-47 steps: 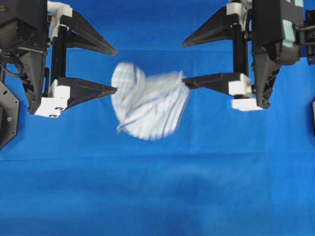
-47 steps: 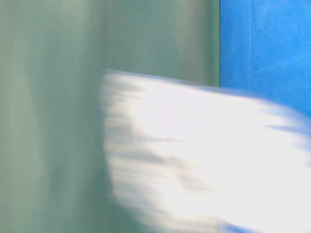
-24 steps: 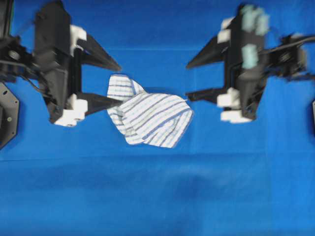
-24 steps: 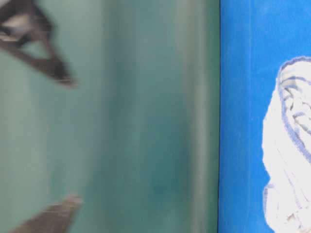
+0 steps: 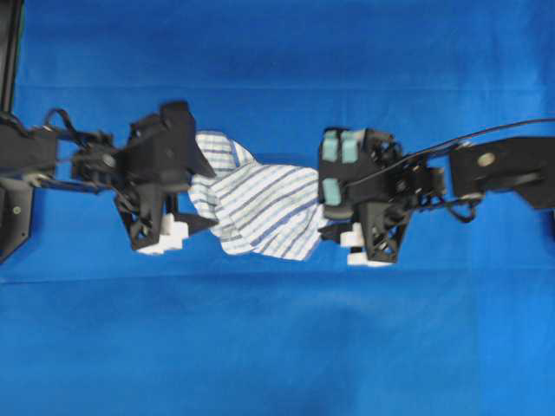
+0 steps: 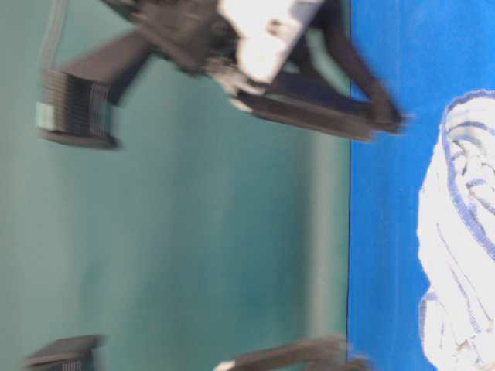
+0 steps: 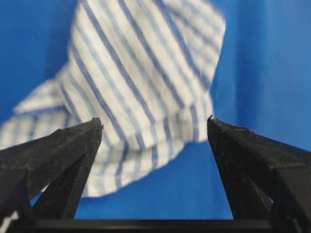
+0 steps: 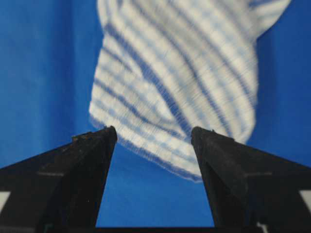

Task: Lift the towel with both arms.

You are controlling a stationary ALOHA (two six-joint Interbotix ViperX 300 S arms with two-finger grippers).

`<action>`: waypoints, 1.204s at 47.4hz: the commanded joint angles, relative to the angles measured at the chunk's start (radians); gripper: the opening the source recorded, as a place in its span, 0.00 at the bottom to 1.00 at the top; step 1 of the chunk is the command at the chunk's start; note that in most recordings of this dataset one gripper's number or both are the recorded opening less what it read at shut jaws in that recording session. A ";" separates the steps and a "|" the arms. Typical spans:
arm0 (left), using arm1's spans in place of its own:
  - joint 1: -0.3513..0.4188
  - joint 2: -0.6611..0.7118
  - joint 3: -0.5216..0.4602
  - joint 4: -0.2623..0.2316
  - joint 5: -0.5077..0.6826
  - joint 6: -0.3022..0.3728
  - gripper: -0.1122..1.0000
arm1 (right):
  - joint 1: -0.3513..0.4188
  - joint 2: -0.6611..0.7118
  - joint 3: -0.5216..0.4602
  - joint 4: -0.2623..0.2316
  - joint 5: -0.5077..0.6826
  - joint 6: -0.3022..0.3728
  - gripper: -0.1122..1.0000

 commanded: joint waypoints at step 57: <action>-0.020 0.245 -0.017 0.002 -0.106 0.003 0.13 | 0.009 0.196 -0.014 -0.005 -0.172 -0.003 0.11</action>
